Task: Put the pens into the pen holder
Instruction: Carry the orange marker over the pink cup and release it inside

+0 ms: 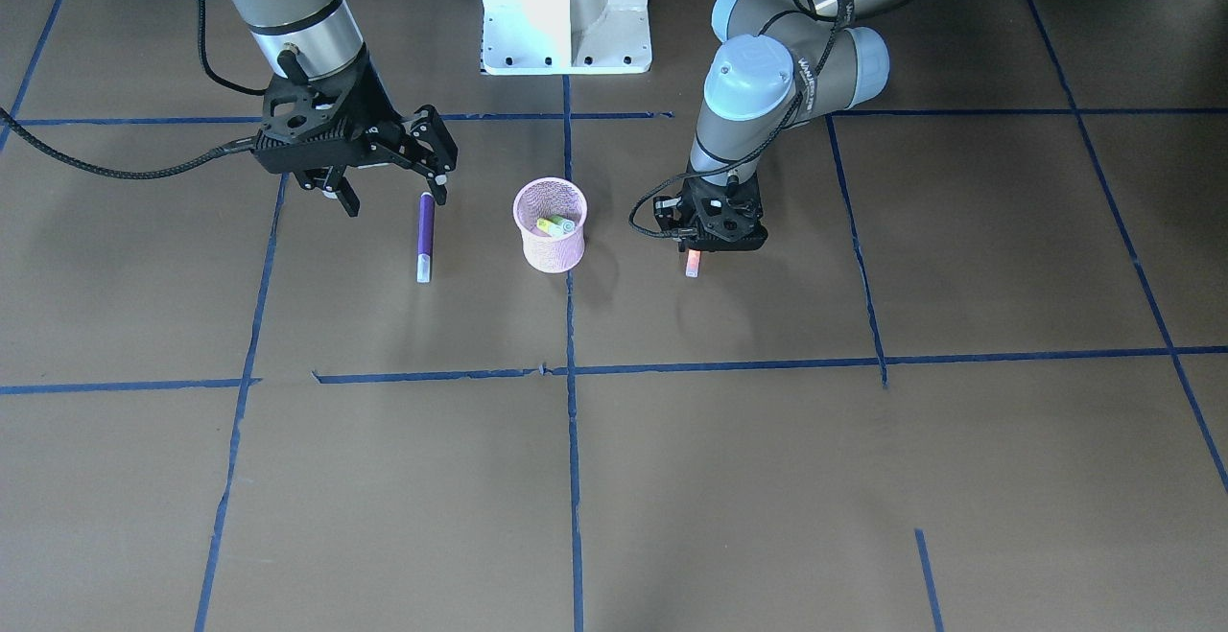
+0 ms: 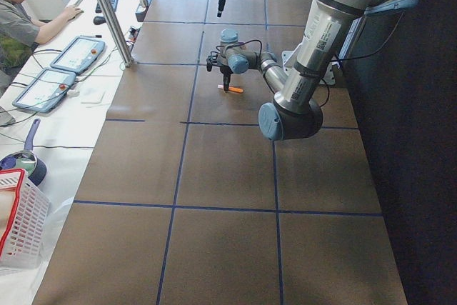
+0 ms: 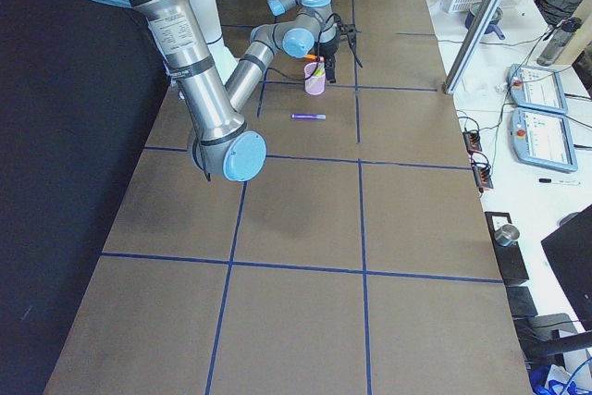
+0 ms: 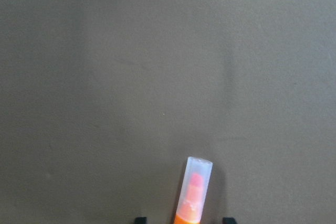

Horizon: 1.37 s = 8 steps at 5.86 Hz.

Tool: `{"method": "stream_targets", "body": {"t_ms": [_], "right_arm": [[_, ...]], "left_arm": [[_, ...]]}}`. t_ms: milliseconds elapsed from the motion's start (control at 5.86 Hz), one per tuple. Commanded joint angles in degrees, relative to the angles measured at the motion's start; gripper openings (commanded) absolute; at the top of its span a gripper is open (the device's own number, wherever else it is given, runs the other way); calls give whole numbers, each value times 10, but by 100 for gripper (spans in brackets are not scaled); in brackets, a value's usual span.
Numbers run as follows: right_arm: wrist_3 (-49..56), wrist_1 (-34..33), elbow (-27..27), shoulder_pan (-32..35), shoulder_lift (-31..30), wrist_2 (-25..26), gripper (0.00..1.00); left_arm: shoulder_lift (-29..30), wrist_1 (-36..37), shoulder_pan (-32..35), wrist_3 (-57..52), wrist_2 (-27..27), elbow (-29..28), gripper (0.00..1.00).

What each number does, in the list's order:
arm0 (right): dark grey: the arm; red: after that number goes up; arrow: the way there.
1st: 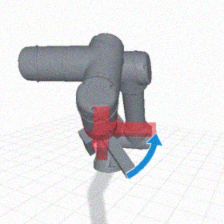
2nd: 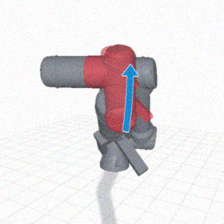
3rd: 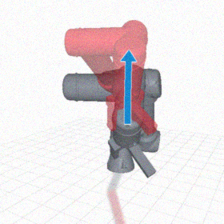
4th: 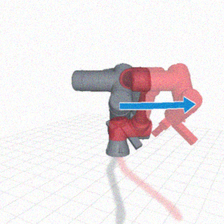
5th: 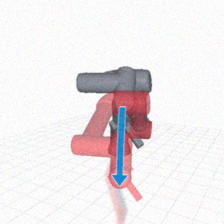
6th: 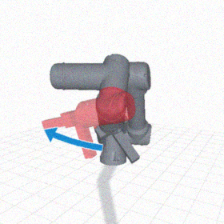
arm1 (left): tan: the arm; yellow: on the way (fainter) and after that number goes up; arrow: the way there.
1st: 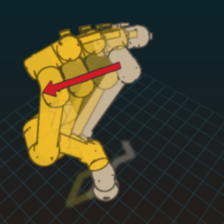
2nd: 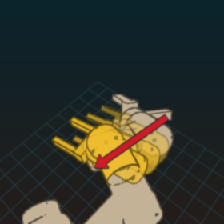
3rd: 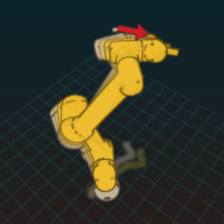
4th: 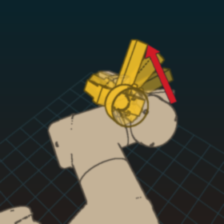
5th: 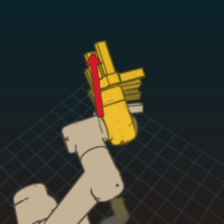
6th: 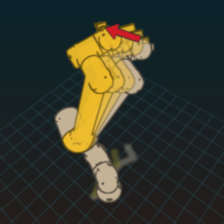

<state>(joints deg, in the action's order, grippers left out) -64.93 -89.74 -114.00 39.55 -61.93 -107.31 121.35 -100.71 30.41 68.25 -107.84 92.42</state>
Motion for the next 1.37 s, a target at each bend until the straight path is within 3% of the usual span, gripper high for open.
{"method": "stream_targets", "body": {"t_ms": [0,171,341,683,854,1195], "right_arm": [[0,0,0,0,0,0,100],[0,0,0,1,0,0,100],[0,0,0,0,0,0,100],[0,0,0,1,0,0,100],[0,0,-1,1,0,0,100],[0,0,-1,1,0,0,100]], "left_arm": [[0,0,0,0,0,-3,32],[0,0,0,0,0,-4,26],[0,0,0,0,-1,-2,3],[4,3,7,1,31,41,0],[7,2,0,-7,137,82,0],[28,-37,-5,-13,227,146,0]]}}
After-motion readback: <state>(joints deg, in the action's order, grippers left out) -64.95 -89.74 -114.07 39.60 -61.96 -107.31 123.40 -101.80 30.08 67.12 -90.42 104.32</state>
